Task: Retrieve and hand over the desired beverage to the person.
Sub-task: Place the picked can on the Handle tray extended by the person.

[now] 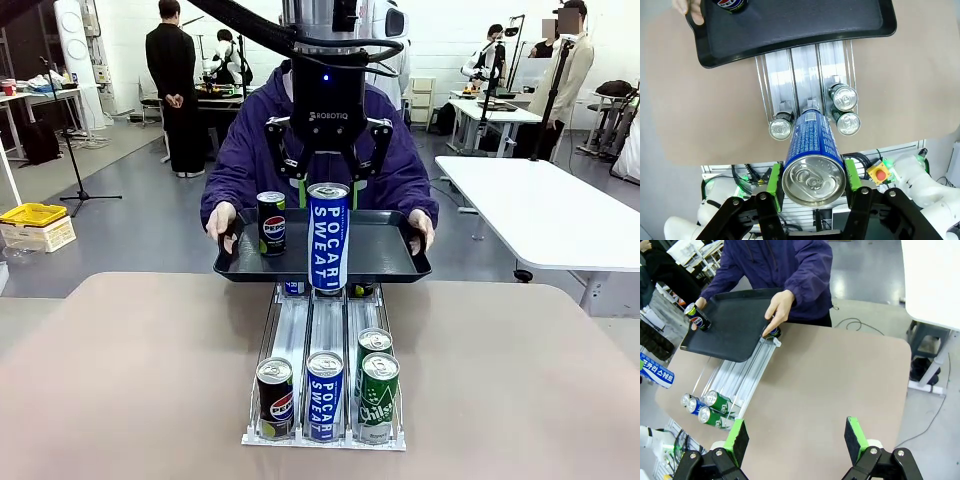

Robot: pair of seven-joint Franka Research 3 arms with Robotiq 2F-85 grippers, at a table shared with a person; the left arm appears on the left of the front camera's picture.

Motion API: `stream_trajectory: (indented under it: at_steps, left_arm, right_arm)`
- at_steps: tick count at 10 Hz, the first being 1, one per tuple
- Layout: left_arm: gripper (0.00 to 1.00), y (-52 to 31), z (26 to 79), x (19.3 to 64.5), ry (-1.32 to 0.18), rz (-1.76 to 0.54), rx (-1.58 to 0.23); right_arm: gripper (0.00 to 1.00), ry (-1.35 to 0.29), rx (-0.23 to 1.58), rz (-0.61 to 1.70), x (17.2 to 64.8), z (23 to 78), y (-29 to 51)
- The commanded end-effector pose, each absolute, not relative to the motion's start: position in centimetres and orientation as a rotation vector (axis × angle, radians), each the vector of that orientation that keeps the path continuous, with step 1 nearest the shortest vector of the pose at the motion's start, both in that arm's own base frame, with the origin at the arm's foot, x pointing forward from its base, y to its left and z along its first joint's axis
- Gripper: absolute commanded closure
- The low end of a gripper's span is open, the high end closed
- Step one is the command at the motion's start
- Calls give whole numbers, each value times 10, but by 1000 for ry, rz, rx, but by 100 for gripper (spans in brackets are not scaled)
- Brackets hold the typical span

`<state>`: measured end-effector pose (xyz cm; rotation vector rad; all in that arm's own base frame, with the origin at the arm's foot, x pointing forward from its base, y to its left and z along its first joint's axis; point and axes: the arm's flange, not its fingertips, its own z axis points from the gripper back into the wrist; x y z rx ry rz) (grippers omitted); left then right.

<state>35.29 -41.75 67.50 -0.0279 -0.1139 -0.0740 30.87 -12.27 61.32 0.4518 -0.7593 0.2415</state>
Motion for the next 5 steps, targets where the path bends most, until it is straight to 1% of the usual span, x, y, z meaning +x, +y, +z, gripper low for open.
stream_trajectory:
  at_steps: [1,2,3,4,5]
  left_arm:
    - [100,-415,677,349,-122,-71,-25]
    - [42,-417,675,353,-114,-74,-28]
    - [42,-422,688,372,-191,-87,-66]
    - [42,-428,699,393,-230,-159,-65]
    - [42,-436,709,414,-269,-163,-66]
  right_arm:
    - [0,-765,480,255,311,612,-123]
    - [0,-765,480,255,311,612,-123]
    - [0,-765,480,255,311,612,-123]
    - [0,-765,480,255,311,612,-123]
    - [0,-765,480,255,311,612,-123]
